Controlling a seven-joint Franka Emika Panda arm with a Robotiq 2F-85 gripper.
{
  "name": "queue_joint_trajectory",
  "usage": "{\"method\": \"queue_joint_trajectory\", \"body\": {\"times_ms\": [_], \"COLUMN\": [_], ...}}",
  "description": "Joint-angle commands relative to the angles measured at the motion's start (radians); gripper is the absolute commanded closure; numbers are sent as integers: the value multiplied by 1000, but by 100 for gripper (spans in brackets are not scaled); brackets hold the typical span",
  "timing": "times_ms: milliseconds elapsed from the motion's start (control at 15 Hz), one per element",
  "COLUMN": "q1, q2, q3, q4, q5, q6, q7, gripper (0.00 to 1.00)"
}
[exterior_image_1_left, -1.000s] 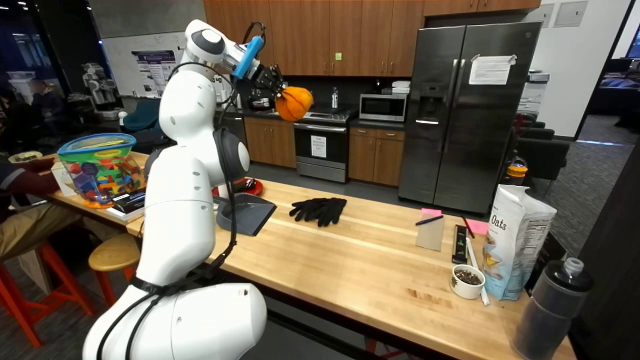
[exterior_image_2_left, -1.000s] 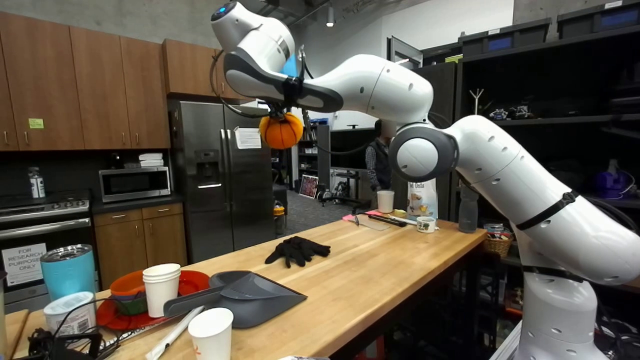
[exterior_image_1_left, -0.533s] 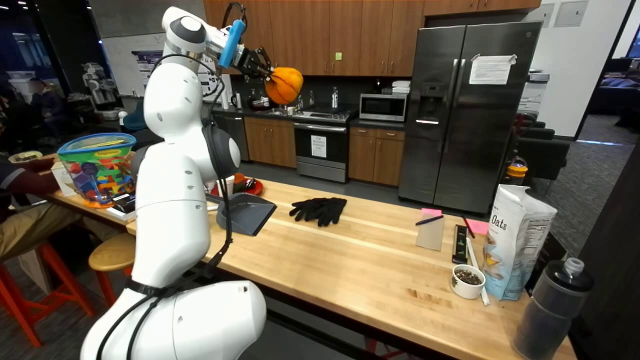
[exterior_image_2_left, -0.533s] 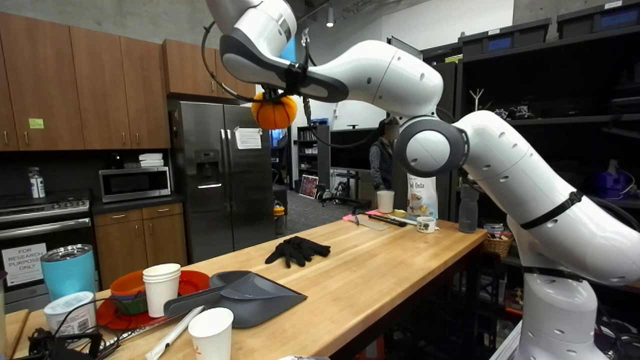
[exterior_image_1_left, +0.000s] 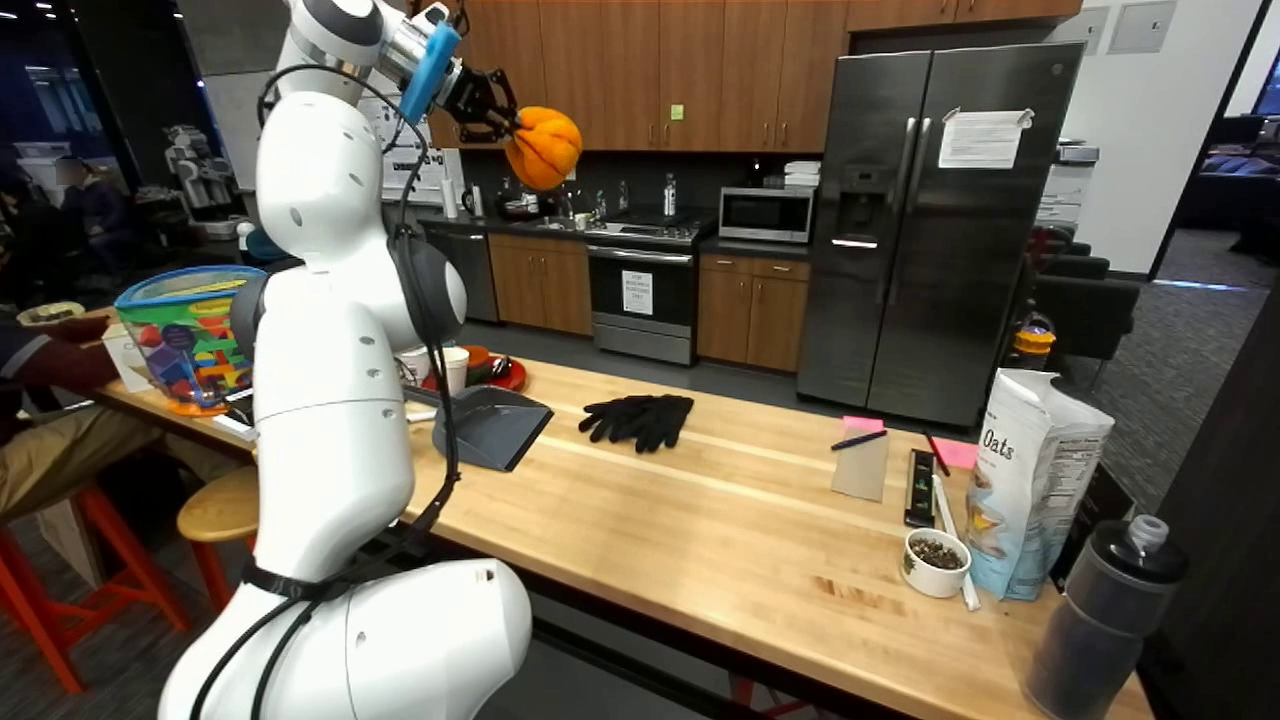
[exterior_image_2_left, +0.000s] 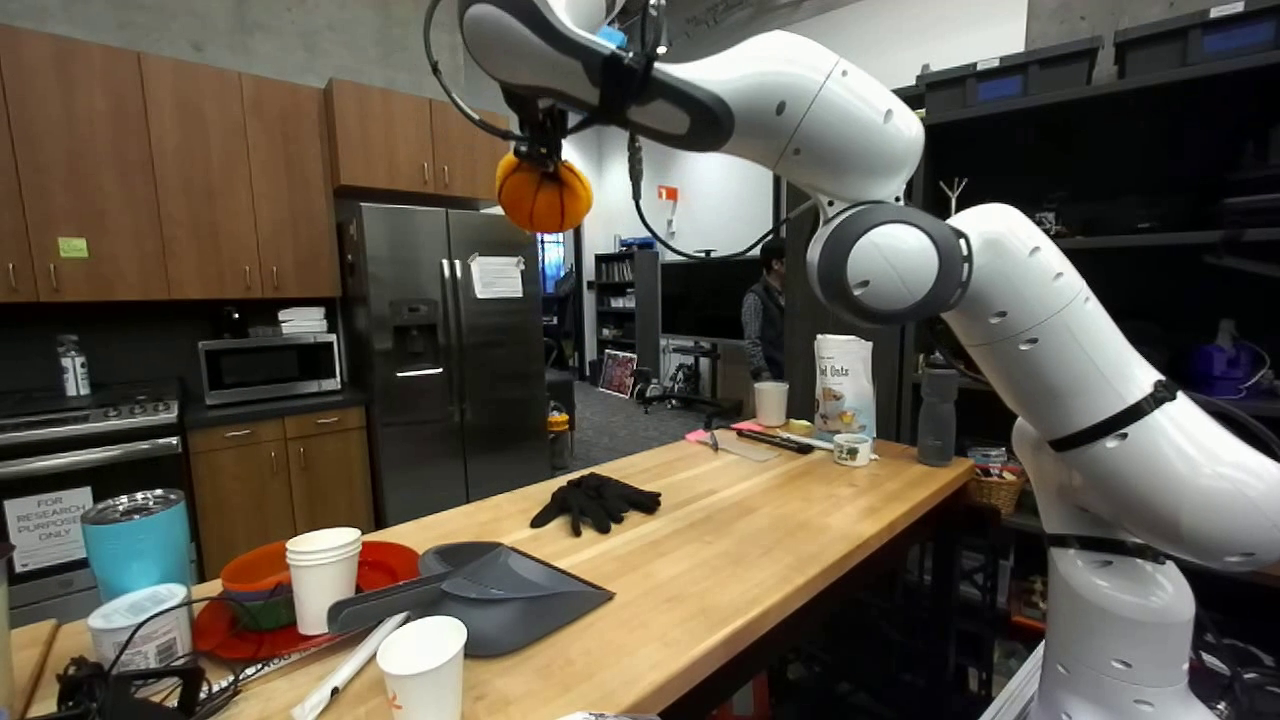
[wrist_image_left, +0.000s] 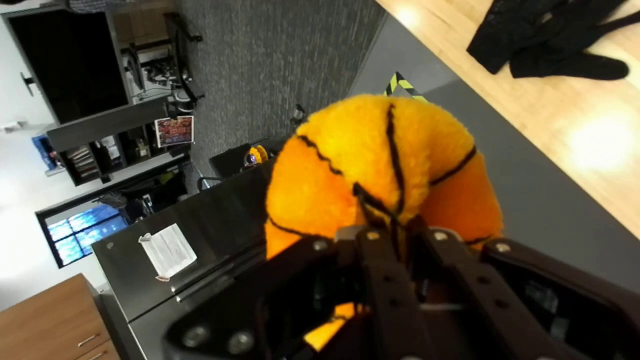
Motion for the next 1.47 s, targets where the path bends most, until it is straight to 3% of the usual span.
{"method": "queue_joint_trajectory", "body": {"times_ms": [0, 267, 533, 1133, 1200, 1267, 1400], "q1": [-30, -92, -200, -601, -635, -658, -699], "q2": [-80, -139, -187, -198, -187, -130, -100], "q3": [42, 73, 99, 245, 253, 253, 244], "q4": [-12, -2, 8, -23, -37, 34, 15], "q5": [107, 261, 457, 949, 985, 1003, 1014], "q6": [-44, -80, -117, -293, -329, -404, -493], "q7": [112, 218, 304, 409, 403, 408, 414], "gripper": [97, 97, 97, 97, 97, 97, 97]}}
